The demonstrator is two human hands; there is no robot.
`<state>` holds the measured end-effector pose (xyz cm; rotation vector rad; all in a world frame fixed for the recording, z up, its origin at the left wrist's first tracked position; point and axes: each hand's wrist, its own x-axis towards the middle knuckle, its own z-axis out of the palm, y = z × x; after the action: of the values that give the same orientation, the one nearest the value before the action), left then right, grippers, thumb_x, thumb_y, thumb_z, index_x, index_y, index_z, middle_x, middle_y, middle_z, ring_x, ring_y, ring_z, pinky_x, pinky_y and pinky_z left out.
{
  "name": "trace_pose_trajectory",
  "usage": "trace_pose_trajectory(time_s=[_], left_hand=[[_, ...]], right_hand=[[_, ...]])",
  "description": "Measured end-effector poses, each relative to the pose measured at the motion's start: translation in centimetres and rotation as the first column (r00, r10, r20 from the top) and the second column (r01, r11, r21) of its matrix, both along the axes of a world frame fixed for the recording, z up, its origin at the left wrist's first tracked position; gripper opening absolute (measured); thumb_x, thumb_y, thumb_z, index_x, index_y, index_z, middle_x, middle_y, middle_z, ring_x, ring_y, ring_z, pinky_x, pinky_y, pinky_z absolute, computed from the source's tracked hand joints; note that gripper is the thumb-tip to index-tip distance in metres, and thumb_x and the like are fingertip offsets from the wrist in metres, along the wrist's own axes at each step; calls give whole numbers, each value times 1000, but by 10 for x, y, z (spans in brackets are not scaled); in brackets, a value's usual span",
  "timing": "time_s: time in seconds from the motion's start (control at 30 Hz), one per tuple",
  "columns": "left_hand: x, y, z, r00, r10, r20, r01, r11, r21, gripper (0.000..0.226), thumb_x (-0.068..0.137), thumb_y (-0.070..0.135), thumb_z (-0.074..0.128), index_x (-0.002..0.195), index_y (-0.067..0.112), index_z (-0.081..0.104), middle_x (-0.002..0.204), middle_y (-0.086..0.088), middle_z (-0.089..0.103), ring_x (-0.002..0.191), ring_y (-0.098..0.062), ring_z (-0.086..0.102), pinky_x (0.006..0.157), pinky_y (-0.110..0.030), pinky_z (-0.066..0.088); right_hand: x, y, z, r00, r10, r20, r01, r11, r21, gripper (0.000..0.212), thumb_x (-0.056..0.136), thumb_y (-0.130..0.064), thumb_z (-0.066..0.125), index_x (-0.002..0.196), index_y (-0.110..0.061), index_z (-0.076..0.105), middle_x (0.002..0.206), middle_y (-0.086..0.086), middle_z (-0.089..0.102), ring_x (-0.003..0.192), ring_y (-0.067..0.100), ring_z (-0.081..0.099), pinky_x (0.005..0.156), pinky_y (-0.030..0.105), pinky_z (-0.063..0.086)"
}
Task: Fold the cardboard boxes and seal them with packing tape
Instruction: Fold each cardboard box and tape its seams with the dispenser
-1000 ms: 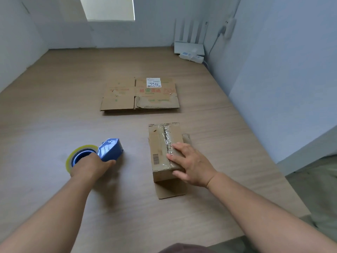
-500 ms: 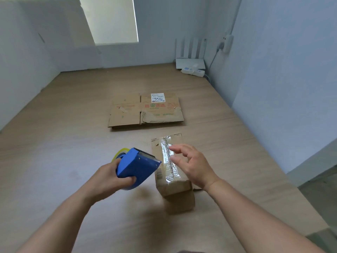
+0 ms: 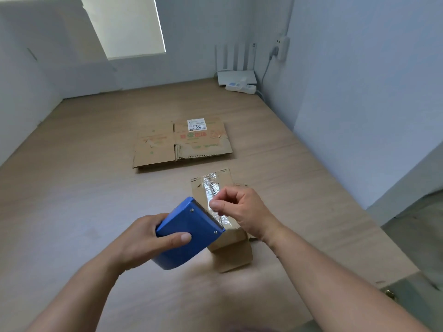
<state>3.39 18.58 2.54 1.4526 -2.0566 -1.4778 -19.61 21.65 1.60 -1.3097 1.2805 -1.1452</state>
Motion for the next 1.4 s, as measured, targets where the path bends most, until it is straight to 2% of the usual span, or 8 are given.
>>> trace_pose_trajectory(time_s=[0.13,0.23,0.37,0.53,0.63,1.0,1.17,1.4], left_hand=[[0,-3,9,999,20,39,-19,1000,-8,71,42,83,61,82,26,68,80,5,71,68,-12,63,62,-26,40],[11,-7,17,996,-42,73,40,999,32,71,35,90,62,76,33,69,80,5,72,65,-9,65,61,-26,40],[59,-13,16,981,-52,185,35,995,97,81,31,91,65,79,26,71,79,-3,74,68,-21,70,66,-33,45],[75,-20,3,940,-50,339,-3,988,154,91,29,88,66,79,12,72,75,-5,74,67,-24,70,67,-34,48],[71,-25,-4,919,-46,392,-12,989,144,89,31,88,62,78,13,72,73,-2,73,64,-21,70,64,-30,46],[55,-40,-32,829,-21,560,-10,999,54,90,37,95,50,70,13,69,61,1,69,57,-15,65,57,-26,39],[34,-43,-50,761,-7,649,20,1000,-12,73,63,86,54,73,14,66,72,0,68,66,-16,64,57,-26,36],[15,-48,-55,693,4,721,23,999,-28,69,64,85,54,75,18,63,75,2,64,69,-14,62,58,-27,38]], right_hand=[[4,5,-5,985,-161,-68,158,986,-47,17,85,-6,67,70,1,63,59,1,54,53,9,47,54,26,45],[4,14,-17,973,-220,-66,222,975,11,22,85,-10,67,64,-6,62,51,-7,53,45,9,49,46,20,43],[-33,32,-33,878,-479,-11,476,871,121,31,86,-6,66,56,-13,59,47,-6,52,39,11,47,41,21,43],[-32,44,-56,871,-468,-150,491,845,214,34,87,-11,65,54,-12,58,46,-6,53,38,11,49,42,20,44],[-26,43,-61,849,-485,-208,523,827,208,35,88,-14,64,54,-13,56,47,-6,54,39,10,50,42,18,43],[-18,37,-72,795,-510,-329,585,789,188,33,88,-20,64,61,-4,55,55,-1,57,40,13,53,50,32,50],[-25,33,-77,797,-571,-194,602,733,315,30,87,-9,63,58,-9,56,48,-5,50,36,8,47,43,25,47],[-31,33,-86,803,-588,93,459,711,533,27,90,-6,55,64,-7,57,49,1,47,39,10,37,48,24,40]])
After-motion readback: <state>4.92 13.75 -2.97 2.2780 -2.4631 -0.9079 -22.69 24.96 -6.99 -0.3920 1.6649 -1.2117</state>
